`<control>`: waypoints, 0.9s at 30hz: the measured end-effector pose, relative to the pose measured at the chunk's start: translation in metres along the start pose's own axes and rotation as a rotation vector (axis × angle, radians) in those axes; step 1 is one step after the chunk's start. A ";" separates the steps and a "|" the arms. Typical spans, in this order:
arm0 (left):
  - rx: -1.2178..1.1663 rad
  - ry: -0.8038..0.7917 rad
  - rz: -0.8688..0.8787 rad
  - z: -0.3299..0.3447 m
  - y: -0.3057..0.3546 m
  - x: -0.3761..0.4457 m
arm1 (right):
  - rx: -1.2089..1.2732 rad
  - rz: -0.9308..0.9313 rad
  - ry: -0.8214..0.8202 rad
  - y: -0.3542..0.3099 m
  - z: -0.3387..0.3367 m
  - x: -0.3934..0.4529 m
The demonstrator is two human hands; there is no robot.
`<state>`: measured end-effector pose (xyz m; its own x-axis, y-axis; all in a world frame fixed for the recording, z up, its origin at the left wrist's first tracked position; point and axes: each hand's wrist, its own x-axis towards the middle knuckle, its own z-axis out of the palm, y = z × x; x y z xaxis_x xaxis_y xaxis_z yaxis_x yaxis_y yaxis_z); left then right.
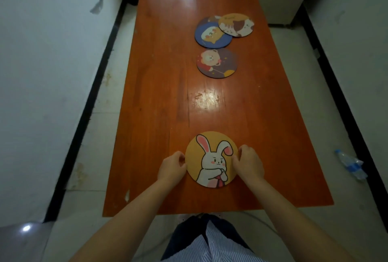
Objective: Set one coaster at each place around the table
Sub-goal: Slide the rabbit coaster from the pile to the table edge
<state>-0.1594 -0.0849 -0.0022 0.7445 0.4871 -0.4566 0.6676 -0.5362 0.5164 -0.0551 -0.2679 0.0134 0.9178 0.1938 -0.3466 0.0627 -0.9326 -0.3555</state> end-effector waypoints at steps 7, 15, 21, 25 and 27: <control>0.180 -0.084 0.066 -0.041 -0.024 0.012 | -0.104 -0.377 0.097 -0.055 0.012 0.001; 0.335 0.105 0.193 -0.171 -0.098 0.059 | -0.126 -0.443 0.094 -0.182 0.054 0.012; 0.429 0.166 0.386 -0.263 -0.146 0.091 | -0.176 -0.280 0.148 -0.272 0.088 0.002; 0.470 0.149 0.419 -0.290 -0.171 0.109 | -0.182 -0.150 0.062 -0.297 0.104 0.001; 0.504 0.106 0.432 -0.294 -0.176 0.122 | -0.161 -0.059 -0.016 -0.297 0.107 0.004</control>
<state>-0.1879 0.2717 0.0643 0.9579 0.2077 -0.1981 0.2505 -0.9419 0.2238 -0.1117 0.0426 0.0247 0.9042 0.2538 -0.3436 0.1800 -0.9558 -0.2323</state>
